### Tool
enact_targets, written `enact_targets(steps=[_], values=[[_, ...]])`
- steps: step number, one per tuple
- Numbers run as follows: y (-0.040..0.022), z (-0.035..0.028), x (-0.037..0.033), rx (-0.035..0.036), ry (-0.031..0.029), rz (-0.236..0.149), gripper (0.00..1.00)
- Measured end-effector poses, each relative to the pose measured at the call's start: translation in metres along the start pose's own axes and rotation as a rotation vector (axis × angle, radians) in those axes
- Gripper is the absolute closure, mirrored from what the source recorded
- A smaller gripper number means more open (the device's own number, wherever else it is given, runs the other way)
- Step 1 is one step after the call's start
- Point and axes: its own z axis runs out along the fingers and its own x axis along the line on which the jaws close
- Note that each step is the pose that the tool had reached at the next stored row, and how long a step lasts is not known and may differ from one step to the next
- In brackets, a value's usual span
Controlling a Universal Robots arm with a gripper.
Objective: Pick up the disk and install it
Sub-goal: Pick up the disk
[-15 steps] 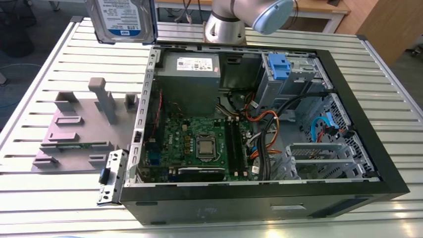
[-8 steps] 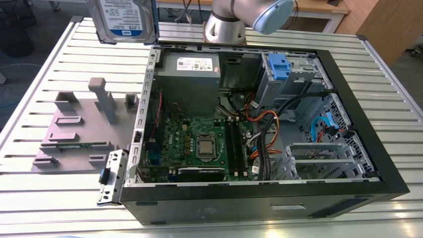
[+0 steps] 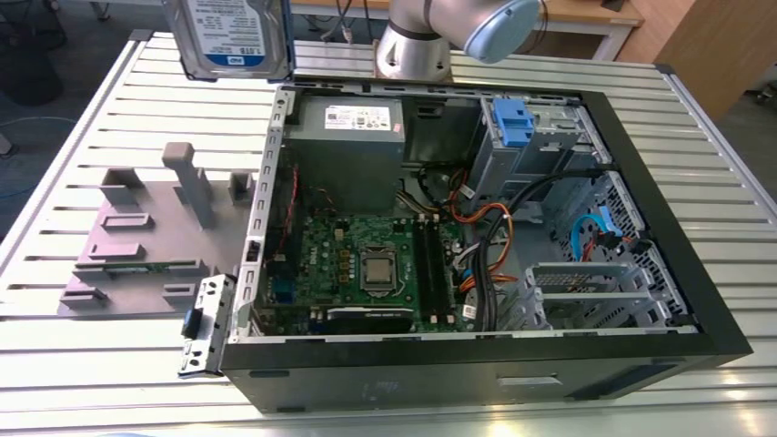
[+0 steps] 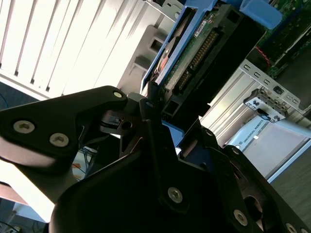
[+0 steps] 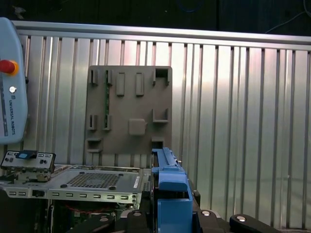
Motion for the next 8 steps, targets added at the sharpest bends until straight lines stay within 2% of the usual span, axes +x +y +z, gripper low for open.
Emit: enact_targets(steps=[8], values=[[-0.0030,0.0000,0.0001,0.0001,-0.0001,0.000,0.64]])
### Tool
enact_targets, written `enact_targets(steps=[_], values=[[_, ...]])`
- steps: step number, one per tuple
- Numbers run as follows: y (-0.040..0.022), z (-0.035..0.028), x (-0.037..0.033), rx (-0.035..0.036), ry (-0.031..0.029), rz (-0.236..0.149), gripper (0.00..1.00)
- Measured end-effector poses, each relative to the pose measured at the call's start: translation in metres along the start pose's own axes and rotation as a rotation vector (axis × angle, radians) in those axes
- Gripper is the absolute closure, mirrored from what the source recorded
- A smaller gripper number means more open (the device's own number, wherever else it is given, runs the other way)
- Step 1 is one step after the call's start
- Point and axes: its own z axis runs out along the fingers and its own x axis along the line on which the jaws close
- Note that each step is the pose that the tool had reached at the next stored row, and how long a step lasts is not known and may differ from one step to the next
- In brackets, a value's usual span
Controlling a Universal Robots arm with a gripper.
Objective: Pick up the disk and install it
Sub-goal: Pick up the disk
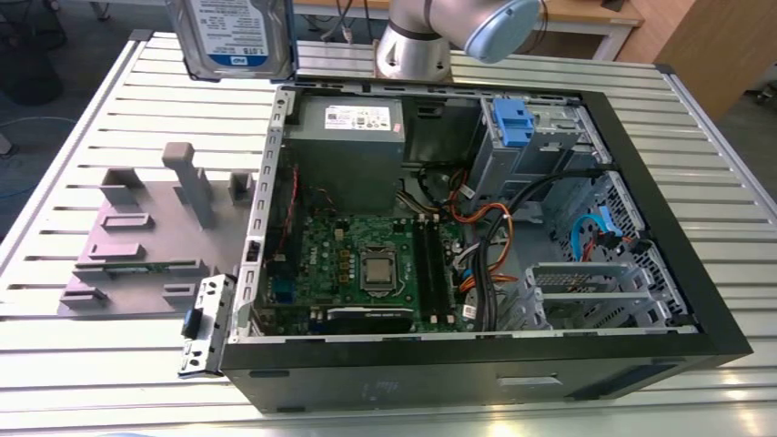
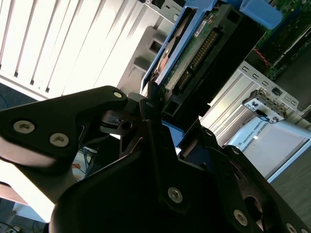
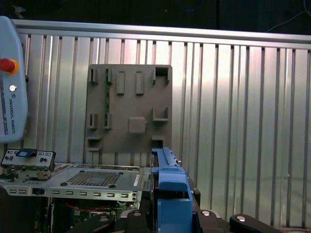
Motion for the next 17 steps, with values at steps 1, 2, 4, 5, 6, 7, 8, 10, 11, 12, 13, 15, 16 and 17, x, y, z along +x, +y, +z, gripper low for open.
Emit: enact_targets(steps=[1,2,4,5,6,7,8,10,11,12,13,15,16,17], values=[[-0.0004,0.0000,0.0000,0.0000,0.0000,0.000,0.64],[-0.0008,0.0000,0.0000,-0.0001,0.0000,0.000,0.64],[-0.0015,0.0000,0.0001,0.0000,0.0000,0.000,0.64],[-0.0018,0.0000,0.0001,0.0000,0.0000,0.000,0.64],[-0.0022,-0.0001,0.0001,-0.0001,0.0001,0.000,0.64],[-0.0026,0.0000,0.0001,0.0000,0.0000,0.000,0.64],[-0.0029,0.0000,0.0001,0.0000,0.0000,0.000,0.64],[-0.0036,-0.0001,0.0001,-0.0001,0.0001,0.000,0.64],[-0.0039,-0.0001,0.0001,0.0000,0.0001,0.000,0.64],[-0.0042,0.0000,0.0002,0.0000,0.0000,0.000,0.64],[-0.0046,-0.0001,0.0002,0.0000,0.0000,0.000,0.64],[-0.0053,-0.0001,0.0002,-0.0001,0.0001,0.000,0.64],[-0.0056,-0.0001,0.0002,-0.0001,0.0000,0.000,0.64],[-0.0059,-0.0001,0.0002,0.0000,0.0001,0.000,0.64]])
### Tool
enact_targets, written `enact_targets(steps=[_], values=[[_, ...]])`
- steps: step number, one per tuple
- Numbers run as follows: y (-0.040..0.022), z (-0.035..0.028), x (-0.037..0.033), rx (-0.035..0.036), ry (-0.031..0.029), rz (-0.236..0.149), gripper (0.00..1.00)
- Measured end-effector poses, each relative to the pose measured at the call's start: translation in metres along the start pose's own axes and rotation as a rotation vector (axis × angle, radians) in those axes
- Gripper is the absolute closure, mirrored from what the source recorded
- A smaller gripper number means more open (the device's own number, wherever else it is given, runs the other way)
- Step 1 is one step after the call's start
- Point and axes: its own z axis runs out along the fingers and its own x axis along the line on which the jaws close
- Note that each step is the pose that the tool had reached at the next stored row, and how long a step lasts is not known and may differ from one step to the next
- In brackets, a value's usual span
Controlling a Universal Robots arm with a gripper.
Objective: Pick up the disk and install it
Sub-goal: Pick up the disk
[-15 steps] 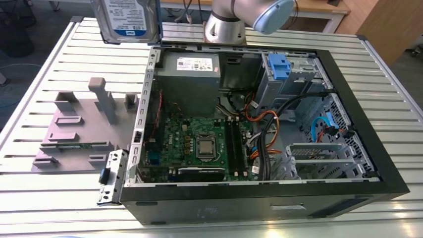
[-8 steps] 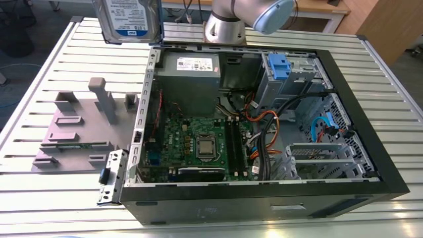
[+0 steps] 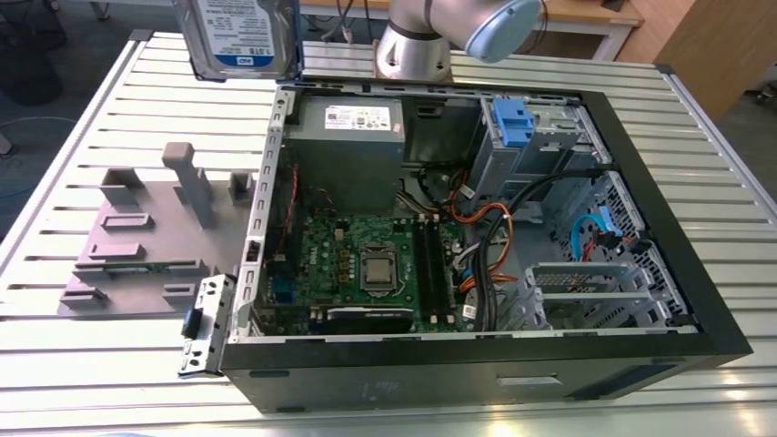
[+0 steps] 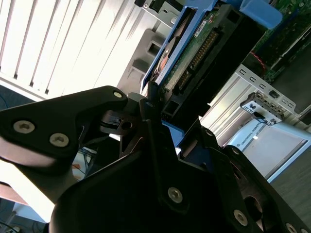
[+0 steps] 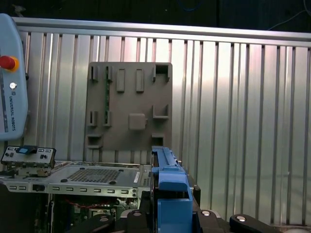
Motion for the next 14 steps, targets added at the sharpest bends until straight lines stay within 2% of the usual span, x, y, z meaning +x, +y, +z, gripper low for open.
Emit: enact_targets(steps=[14], values=[[-0.0047,-0.0001,0.0002,0.0000,0.0000,0.000,0.64]])
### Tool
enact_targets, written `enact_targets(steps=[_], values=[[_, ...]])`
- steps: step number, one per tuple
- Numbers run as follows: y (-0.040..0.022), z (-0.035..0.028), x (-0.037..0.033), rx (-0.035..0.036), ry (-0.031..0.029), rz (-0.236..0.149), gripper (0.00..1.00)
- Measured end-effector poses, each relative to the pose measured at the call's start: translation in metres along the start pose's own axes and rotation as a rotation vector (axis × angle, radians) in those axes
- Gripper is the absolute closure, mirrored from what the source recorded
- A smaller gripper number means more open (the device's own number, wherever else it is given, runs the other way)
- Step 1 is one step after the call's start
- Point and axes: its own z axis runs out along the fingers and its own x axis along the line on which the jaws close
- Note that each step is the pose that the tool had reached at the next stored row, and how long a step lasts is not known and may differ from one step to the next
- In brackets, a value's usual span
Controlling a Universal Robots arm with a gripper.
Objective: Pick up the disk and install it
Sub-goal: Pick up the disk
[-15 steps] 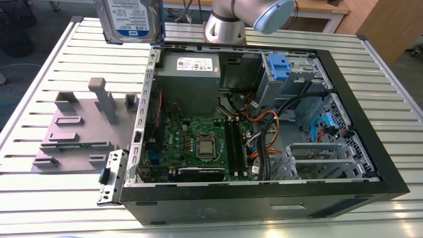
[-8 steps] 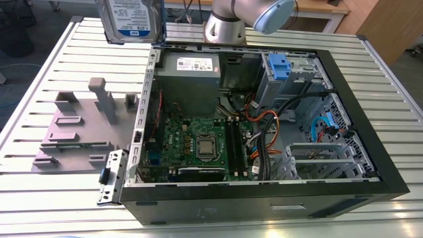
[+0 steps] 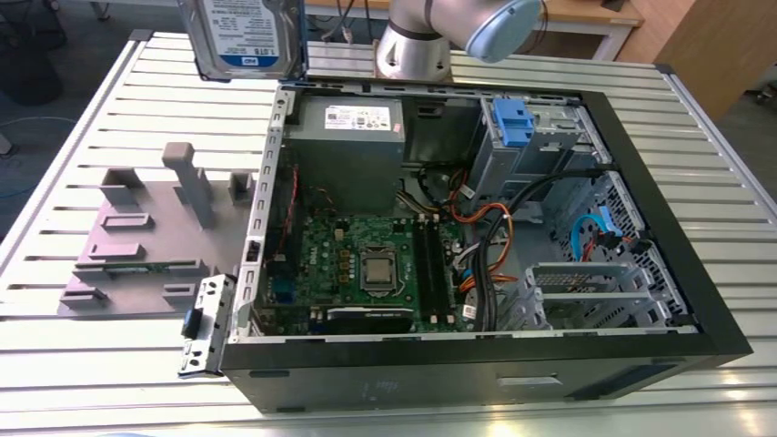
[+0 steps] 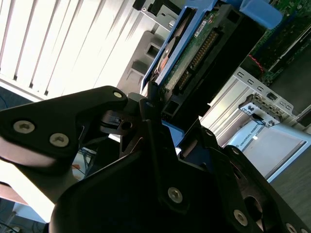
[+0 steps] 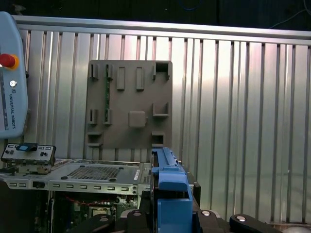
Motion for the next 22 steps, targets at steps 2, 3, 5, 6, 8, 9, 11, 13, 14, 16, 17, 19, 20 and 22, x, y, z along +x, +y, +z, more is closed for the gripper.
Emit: enact_targets(steps=[2,3,5,6,8,9,11,13,14,16,17,19,20,22], values=[[-0.0007,0.0000,0.0000,0.0000,0.0000,0.000,0.64],[-0.0008,0.0000,0.0000,0.0000,0.0000,0.000,0.64],[-0.0014,0.0000,0.0000,0.0000,0.0000,0.000,0.64],[-0.0018,0.0000,0.0001,-0.0001,0.0000,0.000,0.64],[-0.0024,0.0000,0.0001,0.0000,0.0000,0.000,0.64],[-0.0027,0.0000,0.0001,0.0000,0.0000,0.000,0.64],[-0.0033,-0.0001,0.0001,-0.0001,0.0000,0.000,0.64],[-0.0040,0.0000,0.0001,0.0000,0.0000,0.000,0.64],[-0.0043,0.0000,0.0002,0.0000,0.0000,0.000,0.64],[-0.0048,-0.0001,0.0002,-0.0001,0.0000,0.000,0.64],[-0.0051,-0.0001,0.0002,0.0000,0.0000,0.000,0.64],[-0.0057,-0.0001,0.0002,0.0000,0.0000,0.000,0.64],[-0.0060,-0.0001,0.0002,0.0000,0.0000,0.000,0.64],[-0.0066,-0.0001,0.0002,0.0000,0.0000,0.000,0.64]])
